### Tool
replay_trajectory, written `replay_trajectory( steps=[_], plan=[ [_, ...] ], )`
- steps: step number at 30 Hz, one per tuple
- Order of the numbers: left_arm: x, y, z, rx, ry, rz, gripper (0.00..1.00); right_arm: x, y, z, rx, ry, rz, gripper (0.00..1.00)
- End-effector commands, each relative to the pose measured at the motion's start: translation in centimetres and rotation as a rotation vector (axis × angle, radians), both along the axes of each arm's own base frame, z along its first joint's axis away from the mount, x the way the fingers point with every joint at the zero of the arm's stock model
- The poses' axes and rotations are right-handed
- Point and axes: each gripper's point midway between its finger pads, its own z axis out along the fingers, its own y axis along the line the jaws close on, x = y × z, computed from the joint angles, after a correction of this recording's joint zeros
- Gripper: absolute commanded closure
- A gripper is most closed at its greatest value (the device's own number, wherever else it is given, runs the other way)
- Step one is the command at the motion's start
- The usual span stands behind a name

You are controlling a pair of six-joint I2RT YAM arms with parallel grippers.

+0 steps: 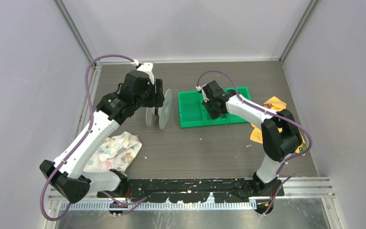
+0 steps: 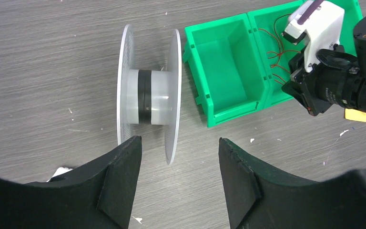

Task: Wrap the cables

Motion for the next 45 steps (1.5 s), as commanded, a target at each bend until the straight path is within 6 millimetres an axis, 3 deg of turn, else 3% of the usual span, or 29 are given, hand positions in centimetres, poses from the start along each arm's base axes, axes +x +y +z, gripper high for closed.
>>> replay_trajectory(
  steps=[1, 4, 6, 10, 13, 16, 20, 25, 35, 42, 45],
  plan=[
    [-0.1, 0.1, 1.9, -0.047, -0.040, -0.009, 0.38, 1.6, -0.3, 6.6, 0.056, -0.178, -0.056, 0.99],
    [-0.5, -0.9, 2.8, -0.039, -0.048, -0.108, 0.38, 1.1, -0.5, 12.9, 0.147, -0.294, -0.070, 0.99],
    [-0.7, -1.5, 3.6, -0.033, -0.063, -0.166, 0.36, 0.5, -0.1, 18.4, 0.248, -0.382, -0.054, 0.99],
    [-0.8, -2.5, 6.0, -0.035, -0.159, -0.279, 0.35, -2.4, 1.2, 27.9, 0.453, -0.496, 0.053, 0.99],
    [-1.7, -3.5, 8.1, -0.078, -0.269, -0.375, 0.31, -5.3, 2.2, 32.9, 0.603, -0.529, 0.136, 0.99],
    [-3.5, -4.4, 10.5, -0.137, -0.334, -0.474, 0.21, -7.0, 2.3, 36.0, 0.694, -0.575, 0.166, 0.99],
    [-4.9, -6.5, 11.1, -0.197, -0.291, -0.604, 0.19, -7.3, 2.1, 37.3, 0.740, -0.598, 0.139, 0.99],
    [-4.8, -8.7, 10.6, -0.307, -0.242, -0.648, 0.19, -7.2, 3.1, 36.7, 0.765, -0.545, 0.151, 0.99],
    [-5.0, -10.6, 9.2, -0.433, -0.156, -0.690, 0.19, -8.4, 4.5, 37.6, 0.848, -0.502, 0.204, 0.99],
    [-3.1, -12.8, 9.7, -0.640, -0.108, -0.612, 0.19, -8.4, 4.8, 37.6, 0.877, -0.505, 0.201, 0.99],
    [-1.6, -13.3, 8.5, -0.659, -0.084, -0.563, 0.21, -8.4, 4.9, 37.8, 0.887, -0.504, 0.202, 0.99]
  ],
)
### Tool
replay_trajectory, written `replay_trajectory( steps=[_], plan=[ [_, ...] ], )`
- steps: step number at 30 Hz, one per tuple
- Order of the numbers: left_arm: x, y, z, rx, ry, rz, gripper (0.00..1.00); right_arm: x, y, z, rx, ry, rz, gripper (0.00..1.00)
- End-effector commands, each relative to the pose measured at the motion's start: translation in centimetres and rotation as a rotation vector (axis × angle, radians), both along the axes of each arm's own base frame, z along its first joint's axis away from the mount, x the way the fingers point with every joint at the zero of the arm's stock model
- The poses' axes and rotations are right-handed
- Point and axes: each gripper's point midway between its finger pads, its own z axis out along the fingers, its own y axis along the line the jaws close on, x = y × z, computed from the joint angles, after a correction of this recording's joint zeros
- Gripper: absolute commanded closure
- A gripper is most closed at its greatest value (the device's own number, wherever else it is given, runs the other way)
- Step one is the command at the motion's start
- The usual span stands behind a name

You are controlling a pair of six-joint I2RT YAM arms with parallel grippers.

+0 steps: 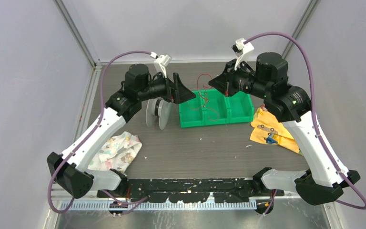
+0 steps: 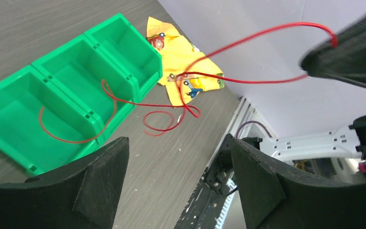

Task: Wrap the cables

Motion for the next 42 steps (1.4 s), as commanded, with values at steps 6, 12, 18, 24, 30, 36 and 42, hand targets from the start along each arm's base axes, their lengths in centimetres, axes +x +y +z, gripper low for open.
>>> replay_trajectory(
  steps=[6, 12, 18, 24, 30, 36, 42],
  plan=[
    [2.5, -3.2, 0.8, -0.190, 0.080, -0.002, 0.27, -0.9, 0.3, 2.8, 0.080, -0.064, 0.031, 0.99],
    [3.2, -4.2, 0.8, -0.255, 0.110, -0.016, 0.32, -1.1, 0.3, 2.4, 0.081, -0.050, 0.032, 0.99],
    [3.3, -5.2, 0.7, -0.282, 0.139, -0.059, 0.52, -0.9, 0.1, 1.9, 0.076, -0.041, 0.020, 0.99],
    [3.0, -4.6, 0.3, -0.193, 0.135, -0.056, 0.99, 1.3, -3.1, 0.8, 0.004, -0.060, -0.194, 1.00],
    [1.7, -3.2, -0.2, -0.071, 0.123, -0.052, 0.99, 5.3, -7.4, -1.7, -0.046, -0.047, -0.499, 0.99],
    [0.7, -3.8, 3.0, -0.166, 0.142, -0.111, 0.99, 10.5, -10.2, -6.6, -0.143, 0.093, -0.710, 0.44],
    [1.7, -3.7, 6.4, -0.291, 0.325, -0.134, 0.99, 9.9, -8.3, -9.1, -0.158, 0.186, -0.607, 0.25]
  ],
)
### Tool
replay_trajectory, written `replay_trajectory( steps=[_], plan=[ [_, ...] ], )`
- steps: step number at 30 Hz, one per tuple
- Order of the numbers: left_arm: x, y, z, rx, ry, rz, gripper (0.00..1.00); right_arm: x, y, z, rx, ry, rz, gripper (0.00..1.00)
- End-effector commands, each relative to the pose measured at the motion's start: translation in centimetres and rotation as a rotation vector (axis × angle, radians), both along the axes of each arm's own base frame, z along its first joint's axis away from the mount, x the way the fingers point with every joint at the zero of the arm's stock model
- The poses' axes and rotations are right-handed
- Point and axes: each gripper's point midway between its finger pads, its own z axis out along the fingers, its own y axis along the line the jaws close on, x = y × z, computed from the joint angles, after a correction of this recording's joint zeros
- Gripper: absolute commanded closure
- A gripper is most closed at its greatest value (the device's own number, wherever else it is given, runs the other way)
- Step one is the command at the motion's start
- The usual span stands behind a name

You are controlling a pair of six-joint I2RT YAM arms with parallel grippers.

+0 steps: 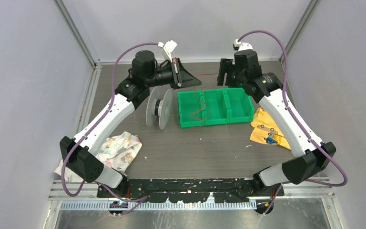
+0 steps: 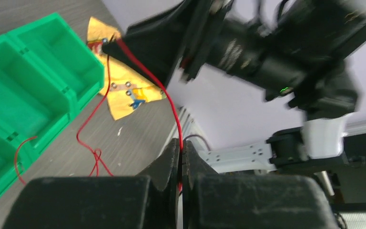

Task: Wrap the cables

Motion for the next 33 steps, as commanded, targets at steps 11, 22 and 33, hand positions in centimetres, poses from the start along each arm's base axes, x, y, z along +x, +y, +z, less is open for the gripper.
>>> replay_trajectory(
  steps=[11, 22, 33],
  plan=[
    [3.3, 1.9, 6.8, -0.280, 0.230, 0.042, 0.99, -8.1, 2.0, -2.1, 0.261, -0.048, 0.192, 0.22],
    [3.7, 2.3, 6.6, -0.290, 0.220, 0.053, 0.99, -8.8, 2.7, -1.5, 0.331, -0.080, 0.223, 0.19],
    [1.9, 2.1, 8.2, -0.312, 0.195, -0.058, 1.00, -4.5, 3.2, -6.1, 0.318, -0.004, 0.098, 0.19]
  ],
)
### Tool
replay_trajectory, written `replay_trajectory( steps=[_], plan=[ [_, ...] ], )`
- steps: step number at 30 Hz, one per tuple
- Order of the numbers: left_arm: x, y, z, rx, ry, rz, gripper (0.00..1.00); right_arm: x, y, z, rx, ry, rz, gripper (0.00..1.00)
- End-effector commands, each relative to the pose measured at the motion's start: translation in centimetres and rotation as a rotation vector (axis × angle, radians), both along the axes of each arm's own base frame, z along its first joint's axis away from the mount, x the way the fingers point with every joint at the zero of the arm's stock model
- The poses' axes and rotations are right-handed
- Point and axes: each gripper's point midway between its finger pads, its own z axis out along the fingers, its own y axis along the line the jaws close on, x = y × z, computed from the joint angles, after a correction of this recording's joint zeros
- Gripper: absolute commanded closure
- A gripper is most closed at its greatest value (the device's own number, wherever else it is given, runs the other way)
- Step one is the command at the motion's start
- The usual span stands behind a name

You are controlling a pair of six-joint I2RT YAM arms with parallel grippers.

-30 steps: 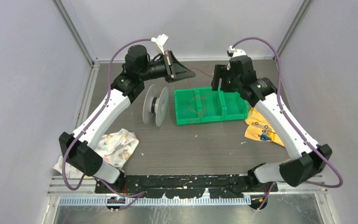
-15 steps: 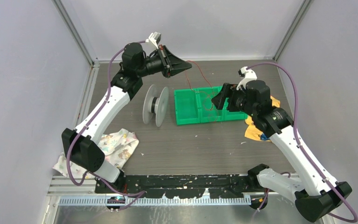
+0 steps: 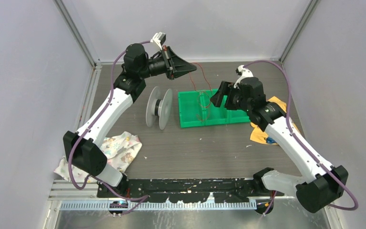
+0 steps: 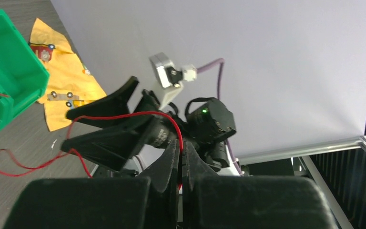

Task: Wrap the cables

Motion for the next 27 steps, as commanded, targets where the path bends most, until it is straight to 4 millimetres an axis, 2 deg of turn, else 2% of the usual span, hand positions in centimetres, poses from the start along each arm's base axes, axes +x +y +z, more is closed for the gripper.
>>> replay_trajectory(
  steps=[1, 4, 6, 12, 15, 21, 27],
  plan=[
    [-1.7, 0.2, 3.3, -0.078, -0.092, -0.070, 1.00, 2.9, -0.2, -0.1, 0.030, -0.050, -0.108, 0.20],
    [-2.4, 0.3, 3.8, -0.084, -0.087, -0.103, 1.00, 4.4, -0.7, -1.5, 0.004, -0.048, -0.169, 0.20],
    [-3.1, 0.4, 4.2, -0.086, -0.091, -0.130, 0.99, 5.4, -0.8, -1.6, -0.013, -0.058, -0.188, 0.20],
    [-4.6, 0.7, 5.5, -0.104, -0.113, -0.161, 0.99, 8.2, 0.4, -0.2, -0.011, -0.100, -0.180, 0.20],
    [-5.1, 0.9, 5.8, -0.109, -0.122, -0.173, 0.99, 8.9, 0.4, 0.1, -0.007, -0.111, -0.199, 0.21],
    [-5.6, 1.1, 6.0, -0.112, -0.152, -0.181, 0.99, 7.4, -0.7, 0.6, -0.018, -0.113, -0.211, 0.21],
    [-5.1, 0.9, 5.8, -0.113, -0.157, -0.177, 0.99, 2.9, -2.0, 0.5, -0.052, -0.056, -0.154, 0.20]
  ],
)
